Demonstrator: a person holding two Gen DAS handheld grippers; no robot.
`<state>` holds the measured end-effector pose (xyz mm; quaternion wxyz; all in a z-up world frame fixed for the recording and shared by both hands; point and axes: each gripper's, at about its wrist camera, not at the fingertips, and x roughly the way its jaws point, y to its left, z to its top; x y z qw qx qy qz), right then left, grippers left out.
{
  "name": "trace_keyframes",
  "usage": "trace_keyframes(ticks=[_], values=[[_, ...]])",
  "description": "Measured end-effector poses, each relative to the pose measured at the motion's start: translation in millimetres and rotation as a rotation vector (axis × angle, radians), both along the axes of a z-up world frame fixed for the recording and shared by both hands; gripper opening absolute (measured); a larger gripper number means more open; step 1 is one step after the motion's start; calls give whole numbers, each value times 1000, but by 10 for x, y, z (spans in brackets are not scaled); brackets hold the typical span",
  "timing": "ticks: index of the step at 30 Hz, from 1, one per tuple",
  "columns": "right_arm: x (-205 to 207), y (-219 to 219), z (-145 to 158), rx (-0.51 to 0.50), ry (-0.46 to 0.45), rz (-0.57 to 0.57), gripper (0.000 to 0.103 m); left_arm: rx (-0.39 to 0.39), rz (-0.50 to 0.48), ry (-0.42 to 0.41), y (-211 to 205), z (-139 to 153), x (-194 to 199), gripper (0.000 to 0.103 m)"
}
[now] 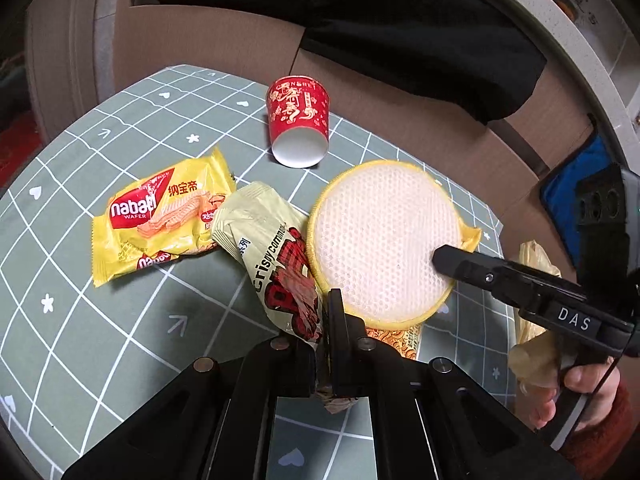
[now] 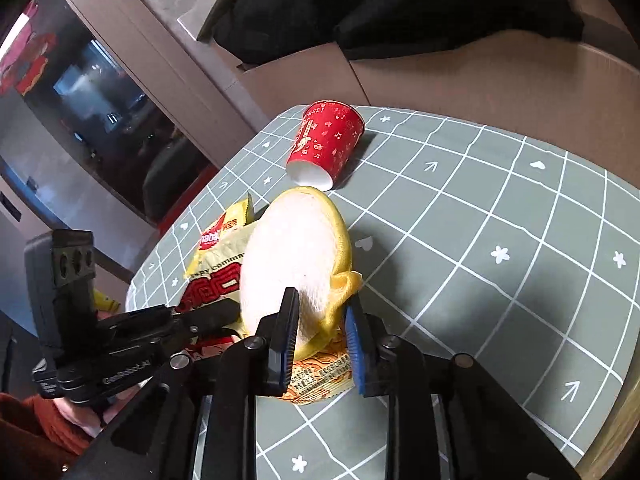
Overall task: Collect trash
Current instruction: 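Lift the crisps bag with the left gripper and the sponge with the right gripper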
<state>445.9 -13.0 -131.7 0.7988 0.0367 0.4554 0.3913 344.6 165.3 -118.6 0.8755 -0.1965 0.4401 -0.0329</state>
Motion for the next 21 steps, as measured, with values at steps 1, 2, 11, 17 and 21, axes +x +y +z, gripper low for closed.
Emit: trace_keyframes(ticks=[1,2,11,17,21], values=[[-56,-5,75,-8,-41,0,17,4,1,-7,-3,15,-7,4],[-90,-13,143,-10,-70,-2,16,11,2,-16,-9,38,-15,4],[-236,-364,684,-128,-263,-87,13,16,-19,-80,-113,246,-79,4],[-262,-361,456,-232,-232,-72,13,19,-37,-69,-216,238,-59,4],[-231,-285,206,-212,-158,-47,21,26,-34,-64,-204,237,-53,4]])
